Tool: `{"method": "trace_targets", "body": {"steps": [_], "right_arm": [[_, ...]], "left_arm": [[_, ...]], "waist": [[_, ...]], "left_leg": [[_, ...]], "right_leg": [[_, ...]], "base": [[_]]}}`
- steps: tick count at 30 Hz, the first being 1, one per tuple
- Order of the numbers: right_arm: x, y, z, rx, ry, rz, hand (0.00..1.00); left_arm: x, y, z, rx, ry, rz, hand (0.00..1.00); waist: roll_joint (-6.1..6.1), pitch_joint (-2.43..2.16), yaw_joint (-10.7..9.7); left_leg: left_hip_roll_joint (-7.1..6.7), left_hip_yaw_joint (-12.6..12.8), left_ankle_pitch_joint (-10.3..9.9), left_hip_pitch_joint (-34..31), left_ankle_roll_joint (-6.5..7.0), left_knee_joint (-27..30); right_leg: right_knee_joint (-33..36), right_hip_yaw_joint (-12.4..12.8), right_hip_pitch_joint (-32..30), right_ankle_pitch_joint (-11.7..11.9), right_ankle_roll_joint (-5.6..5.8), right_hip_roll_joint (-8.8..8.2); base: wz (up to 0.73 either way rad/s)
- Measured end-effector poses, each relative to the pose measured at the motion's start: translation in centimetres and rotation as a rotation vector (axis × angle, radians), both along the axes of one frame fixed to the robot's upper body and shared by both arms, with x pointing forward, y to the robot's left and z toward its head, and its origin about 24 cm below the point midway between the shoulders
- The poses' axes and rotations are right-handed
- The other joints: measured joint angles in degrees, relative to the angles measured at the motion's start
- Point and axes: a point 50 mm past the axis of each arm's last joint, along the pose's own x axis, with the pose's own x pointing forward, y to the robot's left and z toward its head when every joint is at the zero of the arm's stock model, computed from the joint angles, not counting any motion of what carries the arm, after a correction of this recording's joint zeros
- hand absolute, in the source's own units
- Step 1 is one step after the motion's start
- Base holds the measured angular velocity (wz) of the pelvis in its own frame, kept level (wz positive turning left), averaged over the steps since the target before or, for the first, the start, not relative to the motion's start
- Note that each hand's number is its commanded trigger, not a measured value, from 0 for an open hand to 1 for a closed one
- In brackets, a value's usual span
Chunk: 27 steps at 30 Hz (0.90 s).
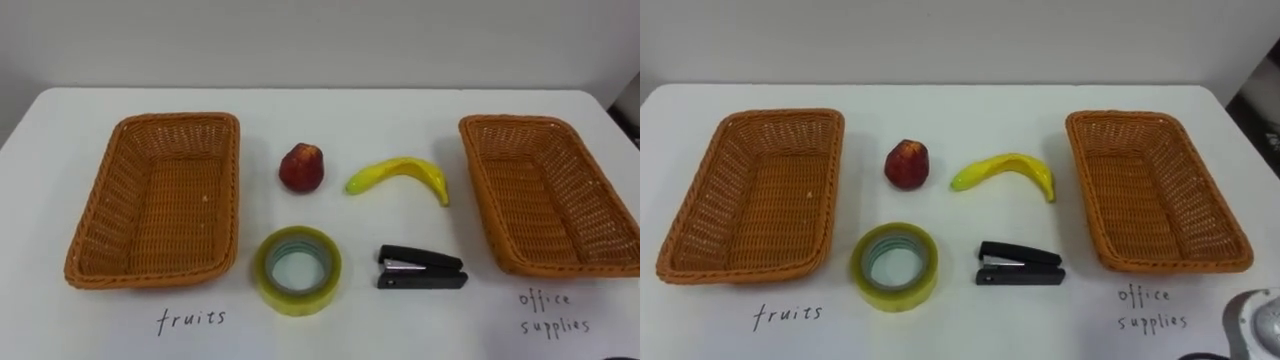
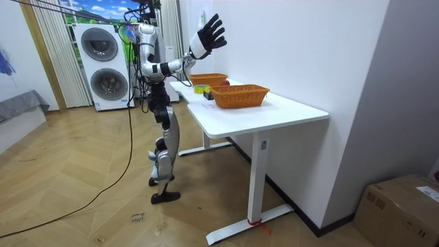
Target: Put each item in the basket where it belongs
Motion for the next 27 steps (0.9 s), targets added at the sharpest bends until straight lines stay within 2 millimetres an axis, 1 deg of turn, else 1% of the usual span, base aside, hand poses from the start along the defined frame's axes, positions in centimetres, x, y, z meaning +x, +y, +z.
{"method": "trace_targets", "body": {"steps": [2,3,4,6,7,8,12,13,14,17,19,22,23,27], "right_arm": [[0.2,0.2,0.2,-0.043,0.015,0.016,0.0],[0.2,0.3,0.2,-0.054,0.02,0.017,0.0],[0.4,0.5,0.2,-0.073,0.031,0.03,0.0],[0.7,0.9,0.2,-0.111,0.066,0.057,0.0],[0.9,1.1,0.2,-0.142,0.089,0.079,0.0],[1.2,1.4,0.2,-0.167,0.115,0.108,0.0],[2.1,2.7,-0.3,-0.22,0.198,0.222,0.0],[2.4,3.1,-0.5,-0.24,0.23,0.254,0.0],[2.6,3.4,-0.6,-0.25,0.251,0.289,0.0],[3.1,4.2,-1.1,-0.263,0.3,0.374,0.0],[3.2,4.4,-1.2,-0.272,0.322,0.41,0.0],[3.4,4.8,-1.3,-0.293,0.351,0.469,0.0],[3.6,5.0,-1.4,-0.308,0.372,0.497,0.0],[4.1,5.8,-1.9,-0.348,0.461,0.611,0.0]], "left_arm": [[0.0,0.2,0.1,0.003,-0.001,0.0,0.0],[0.1,0.3,0.1,0.004,-0.001,0.0,0.0],[0.1,0.6,0.2,0.005,0.001,-0.003,0.0],[0.3,0.8,0.2,0.006,0.003,-0.009,0.0],[0.5,0.8,0.2,0.001,0.003,-0.016,0.0],[0.6,0.8,0.2,-0.004,0.01,-0.032,0.0],[0.9,0.8,0.1,-0.004,0.02,-0.064,0.0],[0.9,0.7,0.1,-0.001,0.026,-0.08,0.0],[1.0,0.7,0.1,0.002,0.029,-0.093,0.0],[1.1,0.8,0.1,0.002,0.027,-0.095,0.0],[1.0,0.8,0.1,-0.001,0.029,-0.095,0.0],[1.0,0.7,0.1,-0.024,0.038,-0.097,0.0],[1.0,0.6,0.0,-0.032,0.042,-0.098,0.0],[0.8,0.6,0.0,-0.041,0.059,-0.098,0.0]], "waist": [[-0.46,0.04,0.7],[-0.45,-0.01,0.8],[-0.48,-0.22,0.8],[-0.74,-0.13,0.7],[-0.84,-0.1,1.1],[-0.62,0.03,1.3],[-0.68,-0.02,1.2],[-0.57,-0.05,1.2],[-0.69,-0.21,1.3],[-0.42,-0.28,1.3],[-0.15,-0.15,1.3],[0.1,-0.21,1.5],[0.24,-0.14,1.6],[0.15,-0.24,1.5]], "left_leg": [[0.02,-0.2,0.0,-0.1,0.0,0.0],[0.01,-0.2,0.0,-0.1,0.0,0.0],[0.02,-0.3,0.0,-0.1,0.0,0.0],[0.02,-0.4,0.0,0.0,-0.01,0.0],[0.03,-0.5,0.0,0.0,-0.01,0.0],[0.03,-0.6,0.0,0.0,-0.01,0.0],[0.08,-0.6,0.0,0.1,-0.01,-0.1],[0.08,-0.6,0.0,0.1,-0.01,-0.1],[0.08,-0.6,0.0,0.1,-0.01,-0.1],[0.09,-0.6,0.0,0.3,-0.01,-0.1],[0.12,-0.6,0.0,0.7,-0.01,-0.1],[0.14,-0.5,0.0,1.1,-0.01,-0.1],[0.17,-0.5,0.0,1.1,-0.01,-0.1],[0.23,-0.5,0.0,1.1,-0.01,0.1]], "right_leg": [[-0.4,-0.1,0.2,0.1,-0.02,0.03],[-0.4,-0.2,0.2,0.1,-0.02,0.03],[-0.5,-0.5,0.5,0.2,-0.05,0.0],[-0.5,-0.8,0.7,0.2,-0.06,-0.04],[-0.5,-0.9,0.8,0.2,-0.06,-0.05],[-0.5,-1.1,0.9,0.2,-0.06,-0.07],[-0.6,-1.2,0.9,0.2,-0.06,-0.07],[-0.6,-1.2,0.9,0.2,-0.07,-0.08],[-0.6,-1.3,1.0,0.2,-0.07,-0.11],[-0.6,-1.3,1.2,0.2,-0.1,-0.11],[-0.6,-1.4,1.7,0.3,-0.1,-0.12],[-0.6,-1.5,2.0,0.3,-0.14,-0.16],[-0.5,-1.6,2.0,0.4,-0.17,-0.13],[-0.4,-1.6,2.0,0.6,-0.21,-0.1]], "base": [[0.0],[0.05],[0.1],[0.08],[0.03],[0.0],[0.0],[0.0],[0.0],[0.0],[0.0],[0.0],[0.0],[0.0]]}}
